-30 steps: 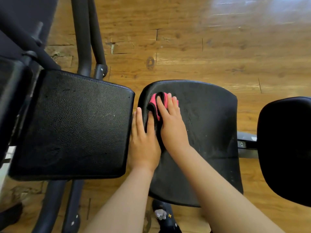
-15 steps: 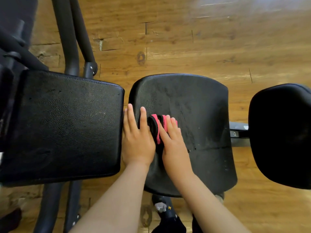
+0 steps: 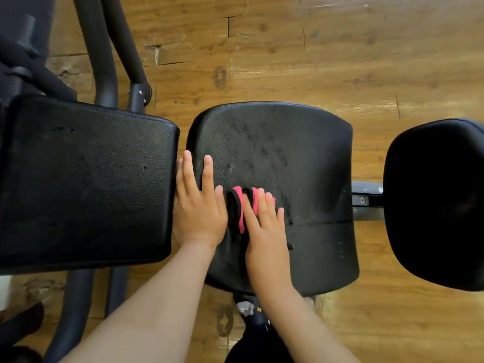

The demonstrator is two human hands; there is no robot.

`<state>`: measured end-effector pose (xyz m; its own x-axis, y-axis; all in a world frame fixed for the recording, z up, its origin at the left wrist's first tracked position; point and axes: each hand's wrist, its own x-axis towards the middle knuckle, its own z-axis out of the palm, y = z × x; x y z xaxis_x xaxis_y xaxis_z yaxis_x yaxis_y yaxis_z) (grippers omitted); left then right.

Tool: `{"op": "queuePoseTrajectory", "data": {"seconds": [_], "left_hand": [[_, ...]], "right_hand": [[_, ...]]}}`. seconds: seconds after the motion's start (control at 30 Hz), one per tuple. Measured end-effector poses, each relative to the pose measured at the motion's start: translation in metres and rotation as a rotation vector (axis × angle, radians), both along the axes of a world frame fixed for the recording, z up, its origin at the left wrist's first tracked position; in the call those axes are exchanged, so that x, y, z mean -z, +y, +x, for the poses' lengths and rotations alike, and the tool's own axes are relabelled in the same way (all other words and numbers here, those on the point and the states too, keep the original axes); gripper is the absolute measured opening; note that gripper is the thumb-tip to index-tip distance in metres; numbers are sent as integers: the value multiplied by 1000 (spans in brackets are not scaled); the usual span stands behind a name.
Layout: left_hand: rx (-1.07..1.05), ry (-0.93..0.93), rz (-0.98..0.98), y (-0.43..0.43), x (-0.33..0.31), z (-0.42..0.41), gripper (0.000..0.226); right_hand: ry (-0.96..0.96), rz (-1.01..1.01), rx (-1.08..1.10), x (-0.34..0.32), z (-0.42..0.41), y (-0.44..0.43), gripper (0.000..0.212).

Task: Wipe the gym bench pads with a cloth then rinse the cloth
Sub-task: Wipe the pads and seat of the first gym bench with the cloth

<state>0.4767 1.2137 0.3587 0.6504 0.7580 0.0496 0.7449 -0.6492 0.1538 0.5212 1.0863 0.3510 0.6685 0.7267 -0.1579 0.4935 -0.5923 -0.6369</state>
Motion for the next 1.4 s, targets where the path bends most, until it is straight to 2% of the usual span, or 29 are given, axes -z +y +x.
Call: {"op": "queuePoseTrajectory", "data": {"seconds": [0.13, 0.27, 0.37, 0.5, 0.6, 0.73, 0.83, 0.93, 1.03, 1.13, 1.27, 1.4], "left_hand": [[-5, 8, -8, -1, -2, 0, 56], [-10, -17, -4, -1, -2, 2, 56], [-34, -28, -25, -2, -3, 1, 55], [-30, -31, -17, -2, -5, 3, 55], [-32, -28, -35, -4, -6, 2, 55], [-44, -21, -32, -3, -6, 3, 54], [-47, -10, -36, -5, -9, 4, 55], [-47, 3, -44, -4, -9, 3, 55], [-42, 5, -40, -4, -8, 3, 55], [-45, 6, -37, -4, -9, 3, 55], [-46, 2, -25, -3, -8, 2, 55], [-46, 1, -21, -3, -8, 2, 55]], "right_hand": [[-18, -23, 14, -4, -36, -40, 74], [-36, -23, 0, 10, 1, -25, 62], [-39, -11, 13, 14, 27, -9, 62], [-23, 28, 66, 14, 4, -29, 68], [-4, 16, 37, 10, -20, -52, 84], [-49, 30, -30, 22, 26, -39, 57], [-36, 0, 25, 27, 43, -28, 62], [-30, 1, 111, 23, 16, -42, 68], [-18, -9, 92, 21, -4, -63, 71], [-39, -5, 19, 27, 18, -61, 68], [-25, -15, 26, 36, 58, -45, 72], [2, -5, 168, 33, 35, -56, 77]]}}
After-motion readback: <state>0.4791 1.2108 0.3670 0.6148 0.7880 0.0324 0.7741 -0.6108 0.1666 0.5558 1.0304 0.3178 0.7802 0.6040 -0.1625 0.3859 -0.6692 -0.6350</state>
